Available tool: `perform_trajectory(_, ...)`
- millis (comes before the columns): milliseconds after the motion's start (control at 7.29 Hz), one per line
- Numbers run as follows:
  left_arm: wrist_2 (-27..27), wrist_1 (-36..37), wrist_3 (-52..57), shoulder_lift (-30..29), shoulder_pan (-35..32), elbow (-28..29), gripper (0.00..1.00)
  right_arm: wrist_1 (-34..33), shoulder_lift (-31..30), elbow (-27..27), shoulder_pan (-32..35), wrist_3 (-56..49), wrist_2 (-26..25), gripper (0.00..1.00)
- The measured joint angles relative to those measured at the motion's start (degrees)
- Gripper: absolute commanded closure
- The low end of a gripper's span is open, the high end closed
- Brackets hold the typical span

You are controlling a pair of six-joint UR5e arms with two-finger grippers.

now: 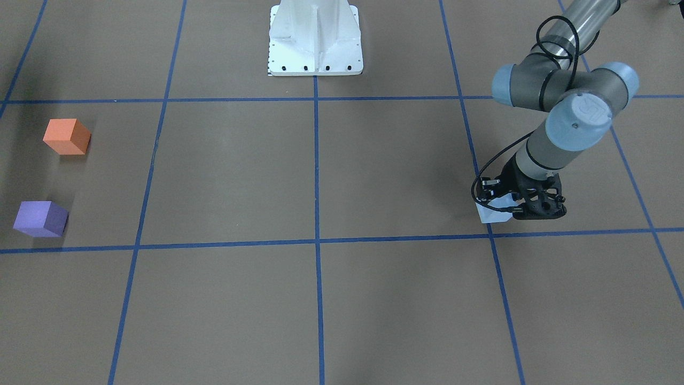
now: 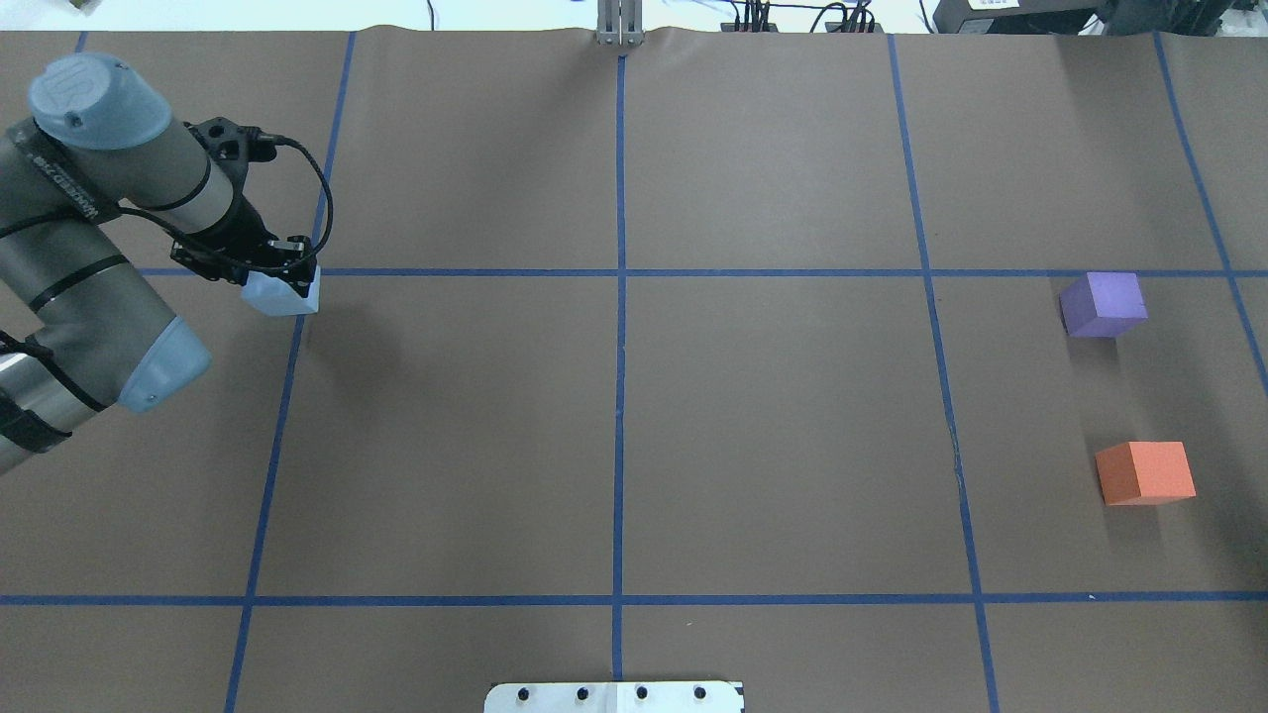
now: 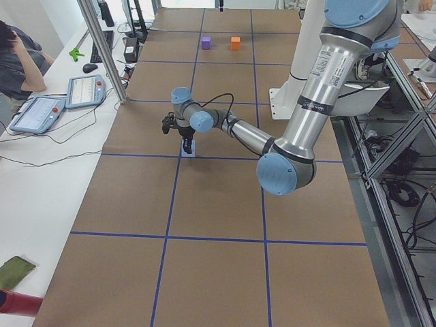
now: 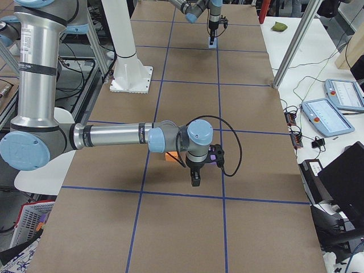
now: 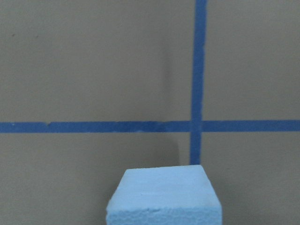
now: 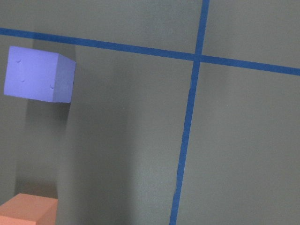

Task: Place blue block between orange and purple blocks
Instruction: 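Carry the light blue cube to the table center and release it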

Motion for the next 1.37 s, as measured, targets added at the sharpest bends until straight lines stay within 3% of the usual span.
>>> perform_trajectory(274, 3.28, 2.94, -11.36, -8.24, 7.42, -0.26, 0.79, 2.51, -0.06, -0.03, -0.55, -0.04, 0.11, 0.0)
perform_trajectory(548, 10.86, 12.11, -16.15, -18.75, 16.02, 0.58, 0.62, 3.51, -0.11, -0.11, -0.84, 0.01, 0.13, 0.0)
perform_trajectory(685, 13.12, 14.34, -17.46, -22.06, 18.85, 1.72, 0.51, 3.63, -0.12, -0.13, -0.9, 0.02, 0.13, 0.0)
perform_trajectory(823, 14.28, 14.75, -18.63, -24.55, 20.64, 4.01, 0.2, 3.73, -0.12, -0.14, -0.98, 0.02, 0.13, 0.0)
perform_trajectory(960, 14.96, 13.43, -19.06, -26.13, 21.45, 6.73, 0.01, 3.79, -0.13, -0.15, -1.06, 0.02, 0.13, 0.0)
perform_trajectory(1371, 15.34, 8.81, -19.14, -26.94, 21.2, 9.45, 0.01, 5.48, 0.19, 0.08, -1.38, 0.1, 0.75, 0.0)
